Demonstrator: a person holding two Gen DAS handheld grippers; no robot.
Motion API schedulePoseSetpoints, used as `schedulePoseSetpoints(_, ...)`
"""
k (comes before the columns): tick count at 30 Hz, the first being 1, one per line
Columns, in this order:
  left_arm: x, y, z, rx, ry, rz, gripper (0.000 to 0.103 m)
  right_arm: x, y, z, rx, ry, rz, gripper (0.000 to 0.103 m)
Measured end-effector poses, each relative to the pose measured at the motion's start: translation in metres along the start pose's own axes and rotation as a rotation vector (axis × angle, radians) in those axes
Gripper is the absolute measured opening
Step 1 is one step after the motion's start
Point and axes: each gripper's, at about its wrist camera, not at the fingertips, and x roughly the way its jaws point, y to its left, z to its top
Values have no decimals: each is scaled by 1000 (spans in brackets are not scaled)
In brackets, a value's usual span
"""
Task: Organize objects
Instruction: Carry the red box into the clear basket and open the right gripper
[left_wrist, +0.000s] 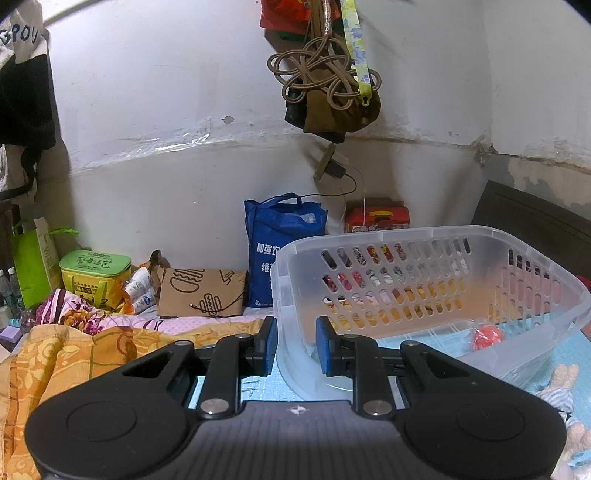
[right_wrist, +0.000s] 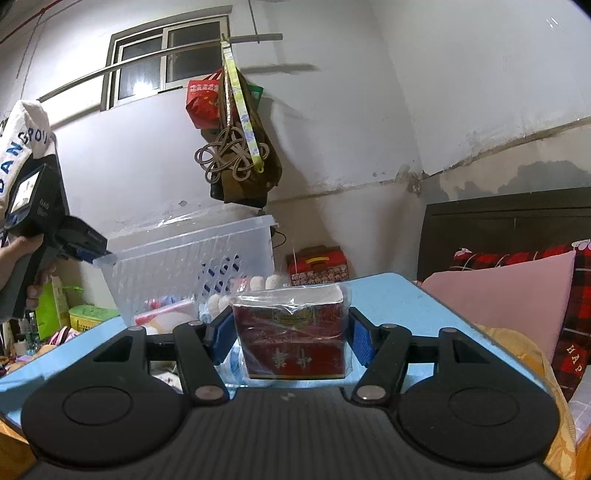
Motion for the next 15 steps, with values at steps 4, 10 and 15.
schedulePoseSetpoints(4,0,1,1,2,-1,0,27,3,-4,13,3,-14,12,65)
schedulePoseSetpoints(10,0,1,1,5,-2,2,27,21,-1,42,-17,-21,63,65)
schedulePoseSetpoints(15,1,0,1,2,-3,-3,27,41,13,70,-62,-32,127,65)
